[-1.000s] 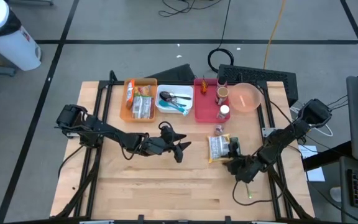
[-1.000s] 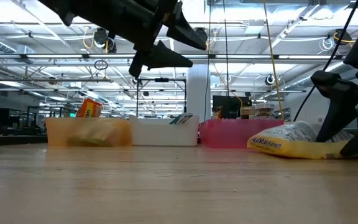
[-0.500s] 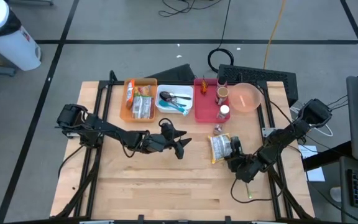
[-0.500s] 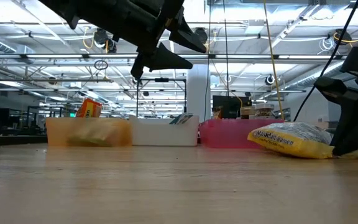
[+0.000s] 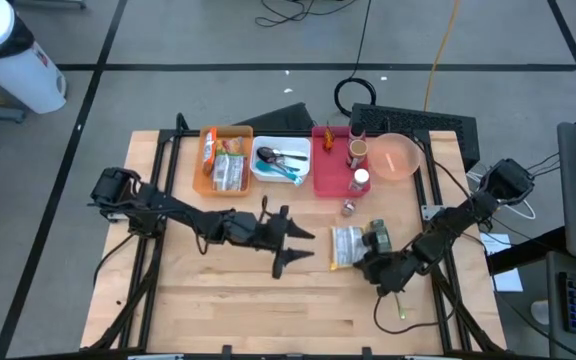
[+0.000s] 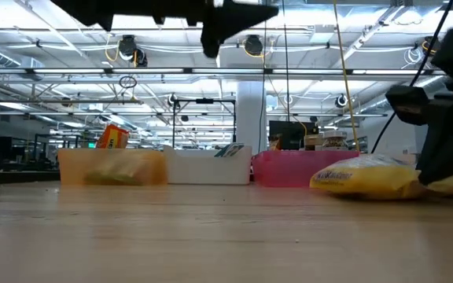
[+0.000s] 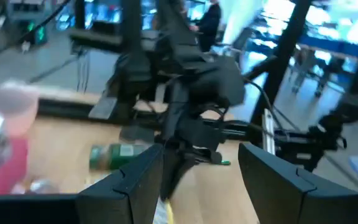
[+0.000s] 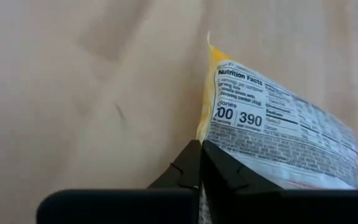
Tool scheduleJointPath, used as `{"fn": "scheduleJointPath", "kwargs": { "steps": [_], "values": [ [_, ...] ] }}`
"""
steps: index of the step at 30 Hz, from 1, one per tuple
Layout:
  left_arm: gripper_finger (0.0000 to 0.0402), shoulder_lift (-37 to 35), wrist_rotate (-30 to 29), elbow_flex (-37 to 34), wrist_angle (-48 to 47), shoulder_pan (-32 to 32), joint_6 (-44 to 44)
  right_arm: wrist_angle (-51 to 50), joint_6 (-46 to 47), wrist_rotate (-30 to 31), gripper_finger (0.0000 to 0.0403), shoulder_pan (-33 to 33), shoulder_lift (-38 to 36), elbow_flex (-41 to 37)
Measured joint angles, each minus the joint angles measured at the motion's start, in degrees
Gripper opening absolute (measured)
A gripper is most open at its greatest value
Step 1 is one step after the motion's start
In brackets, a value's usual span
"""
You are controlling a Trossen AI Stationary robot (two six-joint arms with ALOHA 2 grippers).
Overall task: Pick & Place Food Item
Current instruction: Put the yellow noodle pack into the orange bin
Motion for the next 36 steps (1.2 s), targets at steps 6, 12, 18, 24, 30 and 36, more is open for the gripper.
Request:
{"fn": "scheduleJointPath", "kwargs": {
  "steps": [6, 12, 18, 24, 30, 36],
  "values": [
    [0.0218, 0.02, -0.86, 3.88, -5.24, -2.83, 8.82, 1.65, -5.95, -7.67, 0.0000, -3.56, 0.00, 3.42],
    [0.0218, 1.55, -6.61, 12.89, -20.91, -4.69, 11.09, 1.64, -13.34, -13.48, 0.0000, -8.29, 0.00, 7.44],
    [0.0218, 8.98, -7.12, 24.81, -36.02, -5.12, 11.45, 1.75, -19.30, -17.86, 0.0000, -12.14, -0.04, 9.96],
    [0.0218, 14.33, -7.43, 31.89, -44.21, -5.10, 10.62, 1.63, -21.84, -17.84, 0.0000, -13.05, -0.40, 10.11],
    [0.0218, 14.62, -8.47, 32.28, -46.97, -5.10, 9.26, 1.77, -24.82, -17.58, 0.0000, -12.38, -4.98, 10.11],
    [0.0218, 14.62, -8.47, 32.29, -46.91, -5.36, 9.10, 2.01, -26.98, -17.43, 0.0000, -12.81, -10.22, 10.11]
  ]
}}
